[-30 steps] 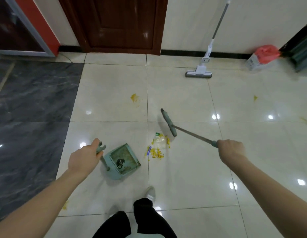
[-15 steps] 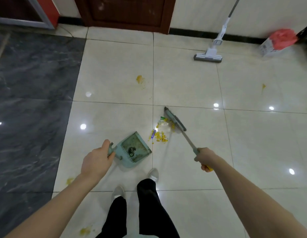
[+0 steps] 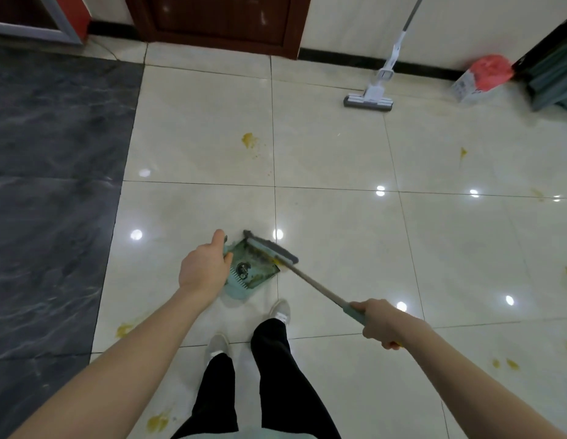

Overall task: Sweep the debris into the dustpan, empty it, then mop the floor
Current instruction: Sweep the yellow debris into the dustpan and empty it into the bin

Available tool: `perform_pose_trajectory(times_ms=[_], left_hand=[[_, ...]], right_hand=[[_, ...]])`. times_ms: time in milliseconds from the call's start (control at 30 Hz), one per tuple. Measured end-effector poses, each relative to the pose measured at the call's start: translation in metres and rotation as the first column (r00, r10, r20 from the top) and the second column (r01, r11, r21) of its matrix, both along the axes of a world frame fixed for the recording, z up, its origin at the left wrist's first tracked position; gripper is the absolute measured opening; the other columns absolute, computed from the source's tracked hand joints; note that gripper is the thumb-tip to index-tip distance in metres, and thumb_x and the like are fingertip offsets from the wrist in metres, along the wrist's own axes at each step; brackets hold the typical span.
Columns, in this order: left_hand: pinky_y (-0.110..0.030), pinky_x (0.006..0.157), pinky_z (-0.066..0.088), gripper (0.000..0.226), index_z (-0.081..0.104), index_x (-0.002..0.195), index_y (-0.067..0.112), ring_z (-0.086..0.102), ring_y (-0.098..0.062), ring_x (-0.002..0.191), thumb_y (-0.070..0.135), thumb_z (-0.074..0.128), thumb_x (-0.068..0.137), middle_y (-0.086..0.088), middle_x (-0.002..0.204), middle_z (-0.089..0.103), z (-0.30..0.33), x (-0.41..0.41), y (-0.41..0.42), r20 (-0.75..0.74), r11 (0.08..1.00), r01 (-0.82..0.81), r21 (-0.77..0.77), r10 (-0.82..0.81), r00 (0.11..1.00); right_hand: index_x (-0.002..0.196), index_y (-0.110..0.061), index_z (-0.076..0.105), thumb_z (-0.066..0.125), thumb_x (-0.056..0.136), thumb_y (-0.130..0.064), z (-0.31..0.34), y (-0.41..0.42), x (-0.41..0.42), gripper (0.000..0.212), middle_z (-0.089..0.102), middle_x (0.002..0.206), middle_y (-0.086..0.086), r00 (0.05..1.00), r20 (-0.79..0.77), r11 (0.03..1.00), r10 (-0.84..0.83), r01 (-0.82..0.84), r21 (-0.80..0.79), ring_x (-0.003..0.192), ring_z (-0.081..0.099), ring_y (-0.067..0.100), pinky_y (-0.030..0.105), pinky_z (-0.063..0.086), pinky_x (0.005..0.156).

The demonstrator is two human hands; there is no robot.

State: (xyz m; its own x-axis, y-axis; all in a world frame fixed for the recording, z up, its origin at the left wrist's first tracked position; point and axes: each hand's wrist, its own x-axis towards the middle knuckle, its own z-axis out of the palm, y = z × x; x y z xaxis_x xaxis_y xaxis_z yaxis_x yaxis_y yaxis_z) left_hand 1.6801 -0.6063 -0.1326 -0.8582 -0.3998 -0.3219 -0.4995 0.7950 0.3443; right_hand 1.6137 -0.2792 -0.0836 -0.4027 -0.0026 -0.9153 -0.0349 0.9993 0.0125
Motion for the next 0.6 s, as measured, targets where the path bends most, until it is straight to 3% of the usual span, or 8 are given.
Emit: perform_pose_trajectory(times_ms=[200, 300, 400, 500, 600], left_hand=[[-0.035, 0.058, 0.047, 0.026, 0.04, 0.114, 0.017, 0.05, -0.029, 0.064, 0.031, 0.049, 0.094, -0.014, 0.085, 0.064, -0.001, 0.002, -0.002, 0.0, 1.0, -0.012, -0.014, 0.012, 1.0], [-0.035, 0.059, 0.047, 0.027, 0.04, 0.115, 0.017, 0.057, -0.031, 0.067, 0.032, 0.049, 0.095, -0.014, 0.085, 0.065, -0.001, 0.009, -0.005, 0.006, 0.999, 0.005, -0.035, -0.005, 1.0], [-0.036, 0.062, 0.048, 0.028, 0.041, 0.117, 0.017, 0.064, -0.036, 0.078, 0.032, 0.049, 0.094, -0.016, 0.09, 0.067, 0.0, 0.019, -0.006, 0.003, 0.999, 0.008, -0.034, -0.008, 1.0], [-0.036, 0.062, 0.046, 0.028, 0.041, 0.117, 0.017, 0.064, -0.036, 0.08, 0.031, 0.05, 0.094, -0.015, 0.091, 0.067, 0.002, 0.033, -0.006, 0.0, 0.999, 0.014, -0.048, -0.014, 1.0], [-0.035, 0.061, 0.044, 0.028, 0.042, 0.117, 0.017, 0.064, -0.036, 0.081, 0.03, 0.051, 0.094, -0.015, 0.091, 0.067, 0.004, 0.048, -0.007, -0.001, 0.998, 0.017, -0.057, -0.017, 1.0]], right_hand=[[0.146, -0.047, 0.039, 0.041, 0.087, -0.001, 0.027, 0.03, 0.005, 0.074, 0.055, 0.095, 0.002, 0.991, -0.132, 0.999, 0.032, -0.029, 0.024, 0.05, 0.052, 0.017, 0.02, 0.043, 0.039], [0.143, -0.048, 0.043, 0.043, 0.086, -0.003, 0.035, 0.044, 0.008, 0.072, 0.056, 0.087, 0.002, 0.98, -0.184, 0.996, -0.079, 0.083, 0.016, 0.046, 0.05, 0.018, 0.021, 0.041, 0.039], [0.145, -0.04, 0.045, 0.05, 0.088, -0.003, 0.034, 0.047, 0.015, 0.068, 0.048, 0.075, 0.005, 0.939, -0.154, 0.952, -0.307, 0.302, -0.05, 0.041, 0.041, 0.019, 0.02, 0.035, 0.038], [0.147, -0.027, 0.044, 0.053, 0.09, -0.002, 0.027, 0.032, 0.024, 0.062, 0.046, 0.067, 0.007, 0.909, -0.116, 0.916, -0.399, 0.391, -0.089, 0.042, 0.044, 0.019, 0.021, 0.036, 0.038], [0.135, -0.01, 0.052, 0.051, 0.092, 0.002, 0.015, 0.011, 0.037, 0.045, 0.043, 0.064, 0.007, 0.86, -0.045, 0.858, -0.509, 0.502, -0.106, 0.045, 0.04, 0.018, 0.02, 0.035, 0.039]])
